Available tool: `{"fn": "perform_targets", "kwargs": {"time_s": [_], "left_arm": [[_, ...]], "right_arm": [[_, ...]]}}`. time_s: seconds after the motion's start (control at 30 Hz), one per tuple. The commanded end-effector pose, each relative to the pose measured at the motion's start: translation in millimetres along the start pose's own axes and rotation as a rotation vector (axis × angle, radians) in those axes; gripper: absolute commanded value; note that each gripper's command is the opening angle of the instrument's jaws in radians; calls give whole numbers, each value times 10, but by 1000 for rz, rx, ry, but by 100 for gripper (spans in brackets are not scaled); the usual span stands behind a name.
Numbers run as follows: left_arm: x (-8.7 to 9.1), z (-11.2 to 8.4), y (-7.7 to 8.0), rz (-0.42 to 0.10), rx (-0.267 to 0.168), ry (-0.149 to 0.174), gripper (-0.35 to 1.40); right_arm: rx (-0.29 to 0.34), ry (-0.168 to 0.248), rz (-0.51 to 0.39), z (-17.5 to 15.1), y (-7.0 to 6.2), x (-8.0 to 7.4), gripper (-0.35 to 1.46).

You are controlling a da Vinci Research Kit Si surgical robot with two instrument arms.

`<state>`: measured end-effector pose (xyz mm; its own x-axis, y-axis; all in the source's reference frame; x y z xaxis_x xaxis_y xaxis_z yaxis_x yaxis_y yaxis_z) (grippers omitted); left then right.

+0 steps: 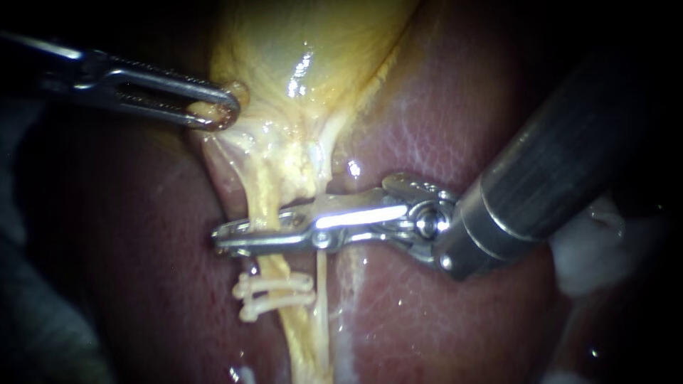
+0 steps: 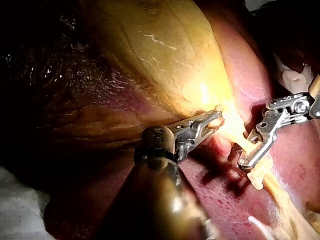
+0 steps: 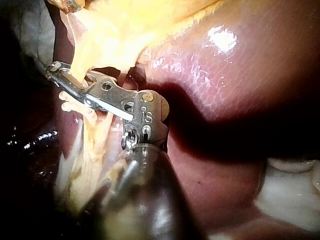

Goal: Going back third clip left tube

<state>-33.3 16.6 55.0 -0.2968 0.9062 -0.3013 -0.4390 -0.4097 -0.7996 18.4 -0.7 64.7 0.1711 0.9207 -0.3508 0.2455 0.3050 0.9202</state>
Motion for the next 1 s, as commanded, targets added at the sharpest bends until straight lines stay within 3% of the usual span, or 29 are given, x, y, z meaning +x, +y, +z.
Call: {"fn": "perform_targets", "kwargs": {"time_s": [0.03, 0.2, 0.27, 0.47, 0.63, 0.83, 0.9, 1.0], "left_arm": [[0, 0, 0, 0, 0, 0, -35], [0, 0, 0, 0, 0, 0, -35], [0, 0, 0, 0, 0, 0, -35], [0, 0, 0, 0, 0, 0, -35], [0, 0, 0, 0, 0, 0, -35], [0, -1, 0, 0, 0, 0, -35], [0, -1, 0, 0, 0, 0, -35], [-1, -1, -1, 1, 0, 0, -35]], "right_arm": [[2, -1, 0, 0, 0, 0, -35], [-12, 8, -51, 6, 7, -2, 23], [-29, 19, -54, 9, 11, -4, 33], [-84, 33, -65, 10, 31, -16, 44], [-129, -11, -90, 0, 41, -18, 46], [-147, -14, -186, -16, 27, -17, 47], [-172, -30, -236, -21, 18, -15, 49], [-235, -96, -358, -32, -2, -12, 49]]}}
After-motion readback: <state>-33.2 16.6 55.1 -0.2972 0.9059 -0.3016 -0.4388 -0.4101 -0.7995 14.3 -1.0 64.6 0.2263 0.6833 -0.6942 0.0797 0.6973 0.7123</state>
